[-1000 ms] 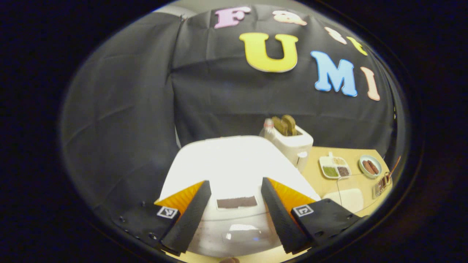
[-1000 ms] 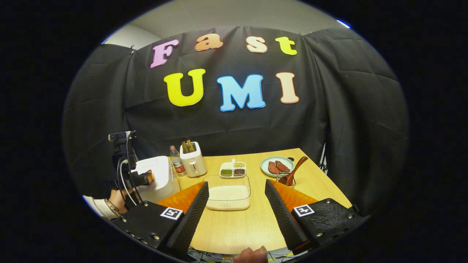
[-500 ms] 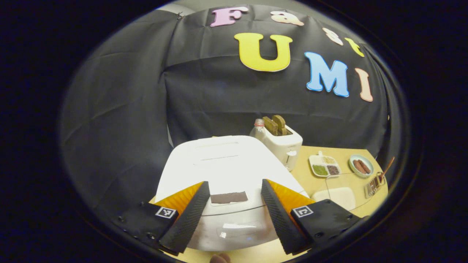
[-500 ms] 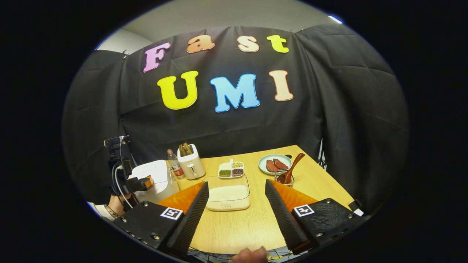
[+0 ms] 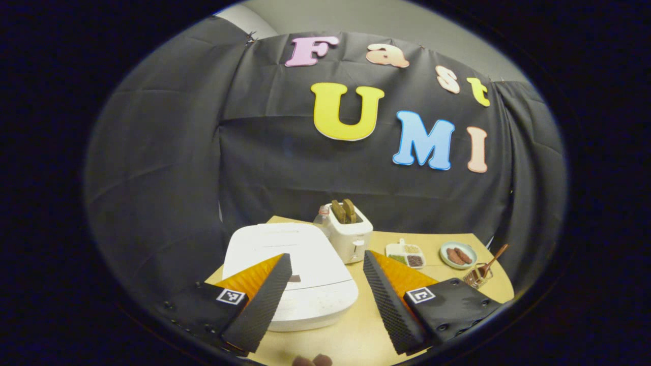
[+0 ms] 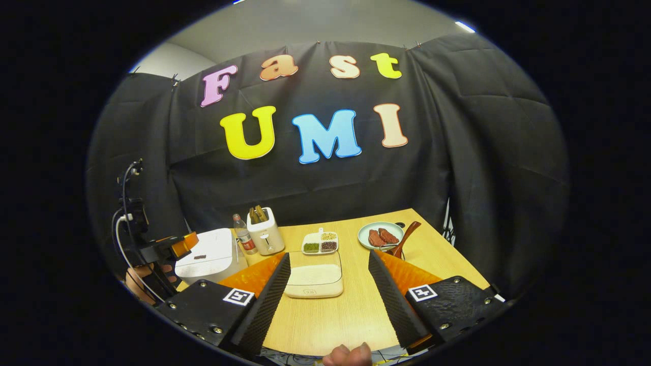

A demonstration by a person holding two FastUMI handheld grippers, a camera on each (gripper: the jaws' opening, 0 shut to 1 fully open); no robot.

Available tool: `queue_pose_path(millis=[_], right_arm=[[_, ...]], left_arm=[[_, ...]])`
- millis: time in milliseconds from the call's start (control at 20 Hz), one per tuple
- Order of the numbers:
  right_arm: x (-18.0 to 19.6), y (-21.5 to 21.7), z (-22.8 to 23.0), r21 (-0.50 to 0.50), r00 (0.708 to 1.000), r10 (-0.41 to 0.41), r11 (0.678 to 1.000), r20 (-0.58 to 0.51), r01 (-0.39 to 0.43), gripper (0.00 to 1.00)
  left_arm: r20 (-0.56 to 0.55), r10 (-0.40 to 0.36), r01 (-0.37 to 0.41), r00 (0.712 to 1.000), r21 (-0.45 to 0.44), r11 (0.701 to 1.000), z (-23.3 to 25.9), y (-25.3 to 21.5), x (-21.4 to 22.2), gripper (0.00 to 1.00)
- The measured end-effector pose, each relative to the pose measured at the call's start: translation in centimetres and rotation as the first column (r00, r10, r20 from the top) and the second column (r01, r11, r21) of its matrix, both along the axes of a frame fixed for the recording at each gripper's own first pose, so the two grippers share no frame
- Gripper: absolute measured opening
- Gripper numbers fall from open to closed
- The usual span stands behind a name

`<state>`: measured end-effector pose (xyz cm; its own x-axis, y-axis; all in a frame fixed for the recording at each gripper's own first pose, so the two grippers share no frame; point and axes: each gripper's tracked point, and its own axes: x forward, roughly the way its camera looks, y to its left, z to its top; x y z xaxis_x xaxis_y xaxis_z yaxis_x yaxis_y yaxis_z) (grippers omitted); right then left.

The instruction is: Close the left gripper, press the button to open the rice cooker; take a wooden spoon from the chopstick holder with the right hand, scoop a spoonful of rice and pour it into the rice cooker, then put the wooden spoon back into the chopstick holder.

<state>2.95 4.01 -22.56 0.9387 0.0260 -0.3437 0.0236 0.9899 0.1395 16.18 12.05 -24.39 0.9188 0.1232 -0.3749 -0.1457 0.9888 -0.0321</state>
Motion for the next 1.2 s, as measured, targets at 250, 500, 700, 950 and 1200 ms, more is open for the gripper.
queue_pose_path(millis=[250,500,700,950,1200], right_arm=[[-0.8,-4.4,3.0,0.029,0.996,0.032,0.999,0.084,-0.034,0.95],[-2.1,-11.6,6.6,-0.004,0.984,0.051,0.999,0.172,-0.052,0.94],[-2.5,-15.1,7.5,0.068,0.975,0.056,0.995,0.214,-0.072,0.94],[-2.1,-17.9,9.1,0.070,0.973,0.008,0.997,0.231,-0.025,0.94],[-3.0,-15.4,12.4,0.023,0.965,0.009,1.000,0.262,-0.015,0.94]], left_arm=[[0.087,-0.010,0.011,0.996,-0.015,1.000,6.2,-6.2,-4.3,0.99],[0.135,-0.016,0.017,0.991,-0.007,1.000,11.1,-14.9,-10.1,0.94],[0.174,-0.046,0.033,0.984,0.072,0.997,14.6,-19.8,-14.9,0.94],[0.206,-0.118,0.102,0.971,0.087,0.991,18.3,-23.0,-16.8,0.95],[0.223,-0.099,0.093,0.970,0.040,0.995,19.1,-21.3,-15.9,0.95]])
